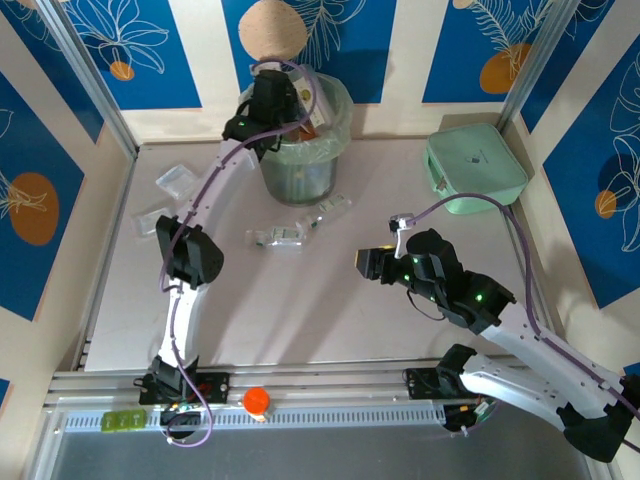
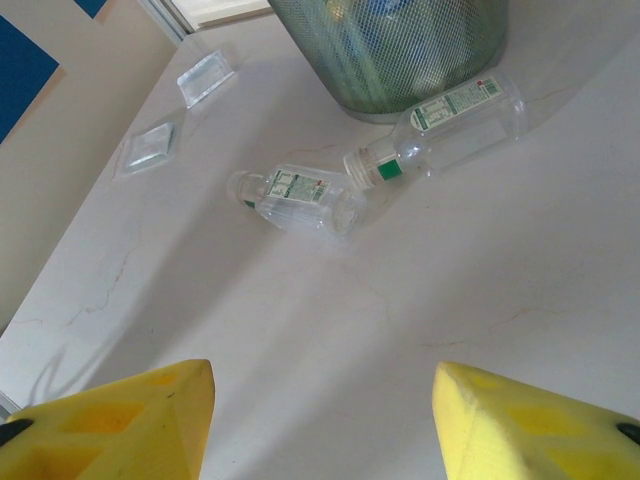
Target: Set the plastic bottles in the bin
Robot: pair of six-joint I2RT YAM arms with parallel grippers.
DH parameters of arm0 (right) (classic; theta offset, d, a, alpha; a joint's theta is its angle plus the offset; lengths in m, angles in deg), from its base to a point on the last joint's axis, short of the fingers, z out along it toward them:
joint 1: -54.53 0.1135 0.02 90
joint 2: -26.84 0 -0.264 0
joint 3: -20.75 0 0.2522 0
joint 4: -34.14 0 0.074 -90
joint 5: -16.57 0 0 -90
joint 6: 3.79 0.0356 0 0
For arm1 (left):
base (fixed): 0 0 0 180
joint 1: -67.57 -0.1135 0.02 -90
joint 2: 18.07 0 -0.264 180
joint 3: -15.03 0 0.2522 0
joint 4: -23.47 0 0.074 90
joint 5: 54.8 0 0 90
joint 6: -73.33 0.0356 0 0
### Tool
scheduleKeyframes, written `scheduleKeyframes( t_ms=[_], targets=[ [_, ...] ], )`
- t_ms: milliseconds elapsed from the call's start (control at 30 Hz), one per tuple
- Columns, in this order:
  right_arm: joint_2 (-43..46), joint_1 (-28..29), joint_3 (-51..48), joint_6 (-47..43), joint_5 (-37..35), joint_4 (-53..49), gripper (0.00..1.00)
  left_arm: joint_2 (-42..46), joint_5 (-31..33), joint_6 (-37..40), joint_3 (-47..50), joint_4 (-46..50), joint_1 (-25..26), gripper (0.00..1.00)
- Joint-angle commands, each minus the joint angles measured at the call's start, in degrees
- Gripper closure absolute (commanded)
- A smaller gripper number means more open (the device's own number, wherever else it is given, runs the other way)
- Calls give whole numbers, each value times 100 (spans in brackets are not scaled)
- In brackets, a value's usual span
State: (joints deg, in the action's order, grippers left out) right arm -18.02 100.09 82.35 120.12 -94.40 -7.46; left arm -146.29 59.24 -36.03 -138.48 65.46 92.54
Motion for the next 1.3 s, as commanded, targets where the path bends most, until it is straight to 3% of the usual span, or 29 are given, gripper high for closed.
scheduleKeyframes(
  t_ms=[0, 200, 467, 800, 1267],
  targets=[
    [-35, 41, 112, 32, 36, 66, 40, 134, -65, -159, 86, 261, -237, 44],
    [-110, 41, 112, -16, 30, 112, 40, 27, -932, -77, 114, 463, -208, 49],
    [-138, 38, 107, -25, 32, 140, 40, 73, -1216, -18, 607, 517, -80, 52],
    [-41, 87, 222, -34, -21, 45, 40, 471, -225, -51, 624, 585, -335, 49],
    [-107, 220, 340, -26, -131, 22, 40, 477, -469, -332, 413, 652, -888, 47]
  ],
)
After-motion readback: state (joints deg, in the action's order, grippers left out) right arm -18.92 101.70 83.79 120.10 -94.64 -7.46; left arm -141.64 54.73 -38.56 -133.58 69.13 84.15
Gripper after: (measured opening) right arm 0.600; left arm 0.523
